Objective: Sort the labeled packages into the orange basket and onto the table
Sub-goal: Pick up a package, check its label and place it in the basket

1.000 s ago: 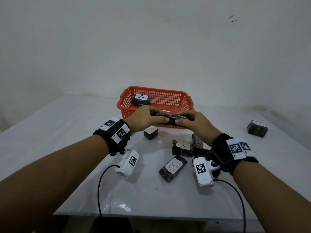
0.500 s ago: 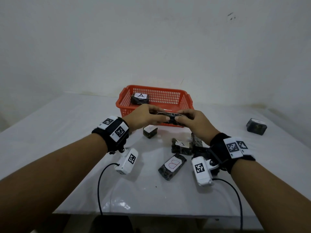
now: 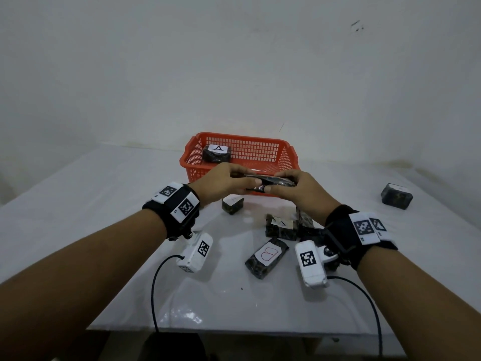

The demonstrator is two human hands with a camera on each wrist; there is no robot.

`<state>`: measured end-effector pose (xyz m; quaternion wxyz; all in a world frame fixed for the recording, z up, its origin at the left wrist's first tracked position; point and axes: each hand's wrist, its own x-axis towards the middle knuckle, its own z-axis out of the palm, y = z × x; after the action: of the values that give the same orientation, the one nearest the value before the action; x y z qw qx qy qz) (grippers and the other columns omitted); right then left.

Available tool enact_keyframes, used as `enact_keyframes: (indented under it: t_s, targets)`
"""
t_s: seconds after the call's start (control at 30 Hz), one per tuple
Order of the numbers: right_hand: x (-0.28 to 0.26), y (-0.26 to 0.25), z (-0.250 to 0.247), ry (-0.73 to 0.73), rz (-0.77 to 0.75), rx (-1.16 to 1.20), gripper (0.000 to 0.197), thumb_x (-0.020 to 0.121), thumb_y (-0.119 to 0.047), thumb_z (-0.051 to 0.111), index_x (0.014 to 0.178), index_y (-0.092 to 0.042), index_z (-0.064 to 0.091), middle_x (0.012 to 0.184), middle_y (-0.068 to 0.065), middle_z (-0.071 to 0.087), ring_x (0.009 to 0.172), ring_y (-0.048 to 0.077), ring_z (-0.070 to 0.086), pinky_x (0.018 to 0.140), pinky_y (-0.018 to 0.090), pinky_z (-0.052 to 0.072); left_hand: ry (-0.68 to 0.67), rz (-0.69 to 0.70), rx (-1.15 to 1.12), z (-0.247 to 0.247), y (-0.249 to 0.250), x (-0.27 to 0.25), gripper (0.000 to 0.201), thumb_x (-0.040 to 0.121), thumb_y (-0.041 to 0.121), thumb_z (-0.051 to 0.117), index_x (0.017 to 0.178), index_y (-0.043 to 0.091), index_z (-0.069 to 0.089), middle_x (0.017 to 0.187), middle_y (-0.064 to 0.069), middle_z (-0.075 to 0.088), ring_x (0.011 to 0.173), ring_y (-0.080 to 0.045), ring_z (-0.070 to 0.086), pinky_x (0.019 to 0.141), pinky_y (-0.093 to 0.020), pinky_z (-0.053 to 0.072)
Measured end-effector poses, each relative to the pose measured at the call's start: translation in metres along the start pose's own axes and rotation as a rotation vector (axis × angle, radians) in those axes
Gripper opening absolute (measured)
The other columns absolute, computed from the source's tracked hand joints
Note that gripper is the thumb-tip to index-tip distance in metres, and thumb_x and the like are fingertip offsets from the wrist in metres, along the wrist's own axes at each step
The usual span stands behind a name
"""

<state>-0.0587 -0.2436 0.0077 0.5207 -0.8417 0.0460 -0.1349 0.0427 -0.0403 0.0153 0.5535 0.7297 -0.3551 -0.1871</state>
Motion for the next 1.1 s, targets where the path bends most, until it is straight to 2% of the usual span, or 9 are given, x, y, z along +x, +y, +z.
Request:
enact_keyframes:
  t_s: [0.17, 0.27, 0.43, 0.57, 0.7, 0.77, 0.87, 1.0, 1.1]
  targets:
    - [-0.005, 0.003, -0.002, 0.003, -0.004, 0.055, 0.041, 0.081, -0.034, 0.085, 0.116, -0.016, 0.070, 0.116, 0.010, 0.072, 0.110, 0.028, 0.070, 0.105, 0.048, 0.054, 0.029, -0.009, 0.021, -0.001, -0.001, -0.002, 0.035, 0.093, 0.025, 0.076, 0.123, 0.009, 0.071, 0.116, -0.005, 0.076, 0.107, -0.016, 0.074, 0.090, -0.024, 0.060]
    - [-0.007, 0.003, -0.002, 0.034, -0.018, 0.052, 0.033, 0.085, -0.025, 0.083, 0.114, -0.014, 0.070, 0.113, 0.009, 0.073, 0.108, 0.026, 0.070, 0.105, 0.046, 0.054, -0.023, -0.023, -0.019, 0.002, -0.002, -0.002, 0.036, 0.092, 0.026, 0.076, 0.124, 0.010, 0.070, 0.118, -0.009, 0.076, 0.108, -0.019, 0.074, 0.094, -0.027, 0.060]
    - [-0.012, 0.008, -0.009, -0.093, 0.043, 0.172, 0.041, 0.089, -0.019, 0.079, 0.126, -0.008, 0.065, 0.123, 0.014, 0.070, 0.117, 0.029, 0.069, 0.109, 0.044, 0.052, -0.014, -0.044, 0.006, 0.001, -0.002, -0.001, 0.032, 0.095, 0.023, 0.073, 0.121, 0.005, 0.072, 0.118, -0.013, 0.076, 0.110, -0.024, 0.074, 0.098, -0.031, 0.060]
    - [-0.013, 0.009, -0.010, -0.011, 0.006, 0.162, 0.027, 0.095, -0.012, 0.072, 0.120, -0.006, 0.068, 0.122, 0.022, 0.069, 0.115, 0.035, 0.069, 0.106, 0.046, 0.054, -0.064, -0.070, -0.054, 0.004, 0.002, -0.001, 0.054, 0.083, 0.039, 0.078, 0.126, 0.009, 0.070, 0.125, -0.012, 0.073, 0.114, -0.022, 0.073, 0.101, -0.036, 0.058]
    - [-0.014, 0.009, -0.010, 0.010, -0.005, 0.139, 0.030, 0.093, -0.011, 0.074, 0.122, -0.004, 0.067, 0.120, 0.023, 0.070, 0.113, 0.038, 0.069, 0.104, 0.049, 0.055, -0.031, -0.044, 0.000, 0.009, 0.006, -0.001, 0.036, 0.093, 0.020, 0.075, 0.125, 0.005, 0.069, 0.122, -0.016, 0.073, 0.111, -0.025, 0.073, 0.096, -0.030, 0.060]
    - [-0.015, 0.009, -0.011, -0.017, 0.014, 0.182, 0.042, 0.088, -0.012, 0.078, 0.127, -0.005, 0.064, 0.126, 0.021, 0.067, 0.115, 0.038, 0.068, 0.102, 0.047, 0.056, 0.000, -0.028, 0.045, 0.009, 0.006, -0.001, 0.034, 0.092, 0.015, 0.076, 0.124, 0.005, 0.069, 0.120, -0.015, 0.074, 0.110, -0.025, 0.073, 0.094, -0.027, 0.060]
    - [-0.016, 0.006, -0.010, -0.042, 0.088, 0.329, 0.065, 0.078, -0.025, 0.082, 0.135, -0.007, 0.057, 0.134, 0.020, 0.061, 0.117, 0.038, 0.068, 0.098, 0.048, 0.059, 0.012, -0.014, 0.091, 0.010, 0.005, 0.000, 0.045, 0.085, 0.012, 0.083, 0.127, 0.010, 0.066, 0.121, -0.009, 0.074, 0.113, -0.023, 0.071, 0.104, -0.036, 0.056]
    - [-0.018, -0.002, -0.011, -0.010, 0.172, 0.409, 0.043, 0.095, -0.019, 0.072, 0.133, -0.003, 0.059, 0.121, 0.022, 0.071, 0.103, 0.039, 0.074, 0.078, 0.042, 0.065, -0.001, -0.008, 0.058, 0.011, 0.005, 0.002, 0.062, 0.076, 0.006, 0.089, 0.131, 0.012, 0.062, 0.125, -0.005, 0.072, 0.115, -0.019, 0.070, 0.105, -0.039, 0.056]
    - [-0.017, -0.003, -0.014, -0.017, 0.178, 0.428, 0.035, 0.094, -0.006, 0.071, 0.128, 0.000, 0.064, 0.117, 0.021, 0.074, 0.092, 0.033, 0.076, 0.072, 0.039, 0.066, -0.018, 0.000, 0.036, 0.013, 0.007, 0.001, 0.066, 0.074, 0.009, 0.091, 0.132, 0.016, 0.060, 0.125, -0.003, 0.072, 0.116, -0.018, 0.070, 0.100, -0.035, 0.058]
